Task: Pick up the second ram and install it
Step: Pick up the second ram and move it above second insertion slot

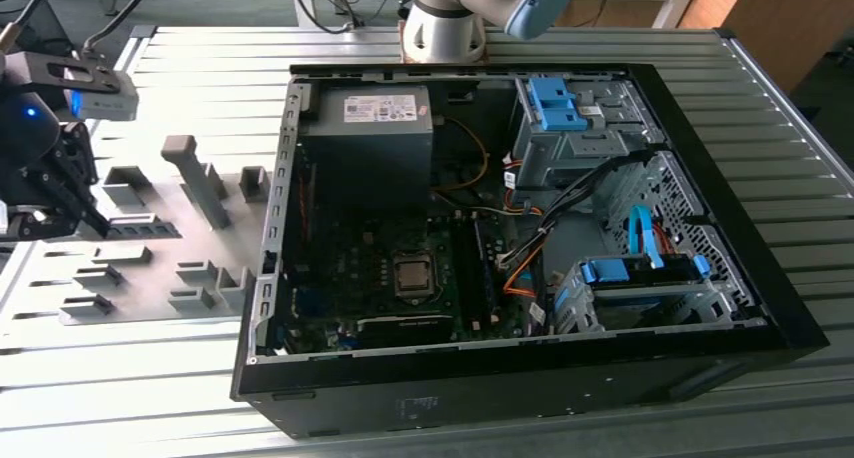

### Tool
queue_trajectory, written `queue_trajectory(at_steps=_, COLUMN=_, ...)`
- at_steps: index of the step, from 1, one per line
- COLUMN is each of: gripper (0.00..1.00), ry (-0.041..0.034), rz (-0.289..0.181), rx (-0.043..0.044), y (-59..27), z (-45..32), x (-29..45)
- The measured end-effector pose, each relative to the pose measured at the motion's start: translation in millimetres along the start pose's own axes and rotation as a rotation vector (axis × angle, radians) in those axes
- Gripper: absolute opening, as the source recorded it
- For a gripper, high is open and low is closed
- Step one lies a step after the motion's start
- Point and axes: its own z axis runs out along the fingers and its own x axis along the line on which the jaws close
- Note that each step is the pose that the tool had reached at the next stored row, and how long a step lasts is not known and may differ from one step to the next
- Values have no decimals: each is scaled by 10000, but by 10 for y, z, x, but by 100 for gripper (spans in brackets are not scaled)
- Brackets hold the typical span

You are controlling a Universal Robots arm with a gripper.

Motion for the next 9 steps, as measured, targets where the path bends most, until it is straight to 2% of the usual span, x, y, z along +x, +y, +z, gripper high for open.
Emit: queue_trajectory(at_steps=9, gripper=14, ry=0, rz=0, rx=0, y=1, z=-46, x=-1)
